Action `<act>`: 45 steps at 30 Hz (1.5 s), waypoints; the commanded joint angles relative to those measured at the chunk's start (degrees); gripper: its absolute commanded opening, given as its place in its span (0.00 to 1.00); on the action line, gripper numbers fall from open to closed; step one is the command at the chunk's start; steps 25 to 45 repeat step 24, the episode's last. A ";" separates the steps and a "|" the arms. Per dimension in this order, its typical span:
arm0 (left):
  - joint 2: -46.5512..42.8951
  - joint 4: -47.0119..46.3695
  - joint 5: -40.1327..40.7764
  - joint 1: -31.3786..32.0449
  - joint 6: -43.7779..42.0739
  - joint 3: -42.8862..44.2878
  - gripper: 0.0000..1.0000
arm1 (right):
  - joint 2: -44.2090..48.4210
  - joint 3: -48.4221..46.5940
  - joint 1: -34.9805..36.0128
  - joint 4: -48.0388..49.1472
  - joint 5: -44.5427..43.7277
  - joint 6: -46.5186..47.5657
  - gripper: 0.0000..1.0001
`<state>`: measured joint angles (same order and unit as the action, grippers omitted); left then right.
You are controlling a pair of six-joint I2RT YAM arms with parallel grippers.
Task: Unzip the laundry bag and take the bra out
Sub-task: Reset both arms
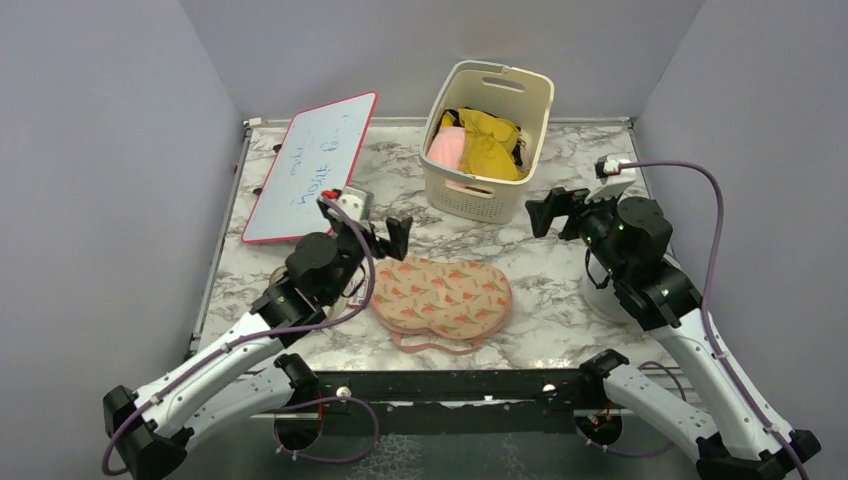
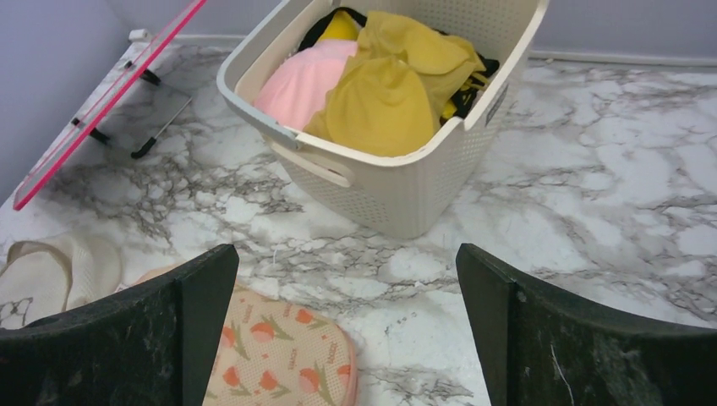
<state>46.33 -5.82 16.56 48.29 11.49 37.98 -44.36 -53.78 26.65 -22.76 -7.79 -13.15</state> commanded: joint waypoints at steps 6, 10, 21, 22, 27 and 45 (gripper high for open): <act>-0.04 -0.12 19.15 -6.63 -25.93 26.38 0.99 | 4.54 -13.23 -0.01 -3.48 -9.04 8.30 1.00; 1.14 0.54 19.90 -6.63 -28.94 34.40 0.99 | 4.34 -20.92 -0.02 -5.61 -10.92 11.56 1.00; -1.83 1.96 18.82 -6.55 -27.24 37.52 0.99 | 5.48 -25.66 -0.02 -6.79 -10.21 13.55 1.00; -2.08 1.75 18.86 -6.55 -27.13 37.14 0.99 | 6.05 -24.11 -0.02 -5.77 -10.18 13.43 1.00; -2.12 1.92 19.08 -6.55 -27.09 36.87 0.99 | 6.53 -23.27 -0.02 -5.08 -9.03 13.28 1.00; -2.12 1.92 19.08 -6.55 -27.09 36.87 0.99 | 6.53 -23.27 -0.02 -5.08 -9.03 13.28 1.00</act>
